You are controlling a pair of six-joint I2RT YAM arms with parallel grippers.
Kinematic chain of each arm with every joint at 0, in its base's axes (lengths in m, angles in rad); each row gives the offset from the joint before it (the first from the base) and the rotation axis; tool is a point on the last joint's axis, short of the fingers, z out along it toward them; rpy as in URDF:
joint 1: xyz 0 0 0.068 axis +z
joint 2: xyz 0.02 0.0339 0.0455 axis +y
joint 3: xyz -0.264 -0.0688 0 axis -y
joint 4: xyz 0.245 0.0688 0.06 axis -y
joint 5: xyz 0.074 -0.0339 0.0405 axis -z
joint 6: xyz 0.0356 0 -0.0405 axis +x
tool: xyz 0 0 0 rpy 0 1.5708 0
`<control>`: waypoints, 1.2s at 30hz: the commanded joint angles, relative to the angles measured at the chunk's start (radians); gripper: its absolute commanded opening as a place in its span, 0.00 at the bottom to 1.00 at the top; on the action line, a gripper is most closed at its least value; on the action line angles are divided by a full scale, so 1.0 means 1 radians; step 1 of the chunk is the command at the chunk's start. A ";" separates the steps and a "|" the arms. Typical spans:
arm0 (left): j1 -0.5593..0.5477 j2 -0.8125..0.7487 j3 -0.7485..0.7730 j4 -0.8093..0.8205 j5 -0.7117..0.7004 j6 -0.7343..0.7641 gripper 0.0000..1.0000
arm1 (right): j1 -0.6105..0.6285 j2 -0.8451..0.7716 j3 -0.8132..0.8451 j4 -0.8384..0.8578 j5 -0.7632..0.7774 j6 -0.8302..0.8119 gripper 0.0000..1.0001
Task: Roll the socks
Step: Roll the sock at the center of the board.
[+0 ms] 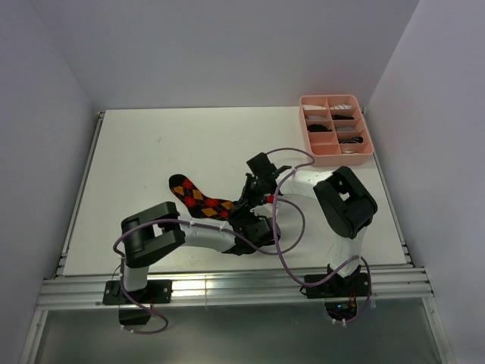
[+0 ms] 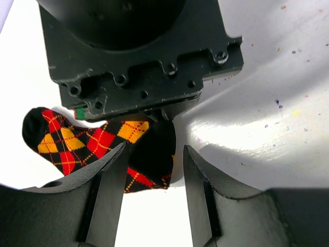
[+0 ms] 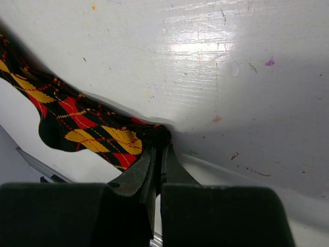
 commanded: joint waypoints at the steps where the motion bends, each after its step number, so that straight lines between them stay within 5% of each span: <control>1: -0.008 -0.034 0.012 0.036 -0.007 0.042 0.51 | -0.001 0.046 -0.031 -0.063 0.014 -0.028 0.00; 9: -0.005 0.047 0.023 0.004 -0.015 0.007 0.50 | -0.001 0.054 -0.042 -0.055 0.003 -0.033 0.00; 18: -0.002 0.093 0.066 -0.223 0.029 -0.171 0.46 | -0.015 0.040 -0.079 -0.039 -0.006 -0.028 0.00; 24: -0.002 0.120 0.080 -0.312 0.088 -0.251 0.29 | -0.027 0.033 -0.095 -0.025 -0.009 -0.025 0.00; 28: -0.002 0.126 0.077 -0.329 0.114 -0.282 0.01 | -0.030 0.020 -0.118 0.009 -0.026 -0.019 0.00; 36: 0.049 -0.040 -0.009 -0.231 0.268 -0.321 0.01 | -0.041 -0.098 -0.201 0.225 -0.063 0.011 0.01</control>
